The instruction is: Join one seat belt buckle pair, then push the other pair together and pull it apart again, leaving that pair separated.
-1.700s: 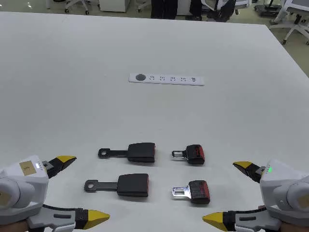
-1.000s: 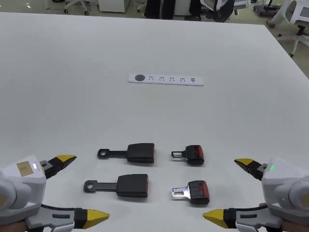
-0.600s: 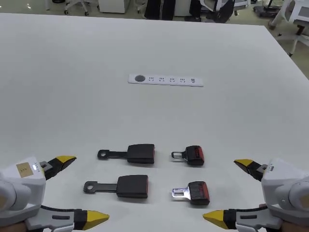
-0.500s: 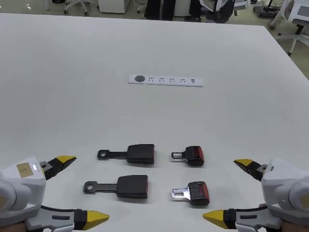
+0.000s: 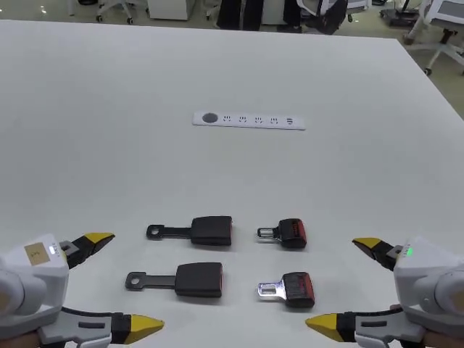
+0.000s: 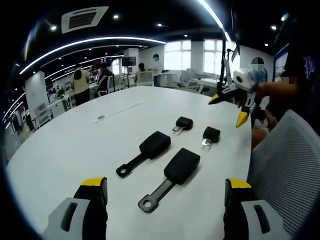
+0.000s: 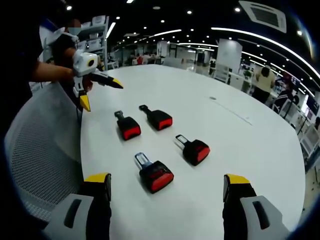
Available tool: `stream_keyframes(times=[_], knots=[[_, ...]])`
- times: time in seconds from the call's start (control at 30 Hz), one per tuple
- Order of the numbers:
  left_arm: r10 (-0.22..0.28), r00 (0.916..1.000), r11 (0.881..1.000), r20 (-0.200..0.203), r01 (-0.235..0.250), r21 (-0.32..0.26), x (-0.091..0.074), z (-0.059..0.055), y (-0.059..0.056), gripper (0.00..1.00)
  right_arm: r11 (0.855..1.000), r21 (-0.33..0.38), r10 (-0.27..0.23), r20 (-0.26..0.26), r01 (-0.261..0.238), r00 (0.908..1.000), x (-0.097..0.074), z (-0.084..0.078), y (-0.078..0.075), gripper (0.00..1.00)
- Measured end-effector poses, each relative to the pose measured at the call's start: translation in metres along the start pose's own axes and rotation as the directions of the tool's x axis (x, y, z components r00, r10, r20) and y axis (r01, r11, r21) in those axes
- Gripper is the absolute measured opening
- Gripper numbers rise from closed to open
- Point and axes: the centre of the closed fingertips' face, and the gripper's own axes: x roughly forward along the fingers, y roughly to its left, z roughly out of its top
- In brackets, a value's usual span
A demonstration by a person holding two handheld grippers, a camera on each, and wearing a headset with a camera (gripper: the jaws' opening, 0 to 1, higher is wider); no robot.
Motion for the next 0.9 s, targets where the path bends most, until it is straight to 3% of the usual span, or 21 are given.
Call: stream_keyframes(times=[0.9], knots=[[0.003, 1.0000, 1.000, -0.006, -0.003, 0.005, 0.0012, 0.0028, 0.0001, 1.00, 1.000, 0.001, -0.010, -0.002, 0.010, 0.9999, -0.0014, 0.0006, -0.0048, 0.94]])
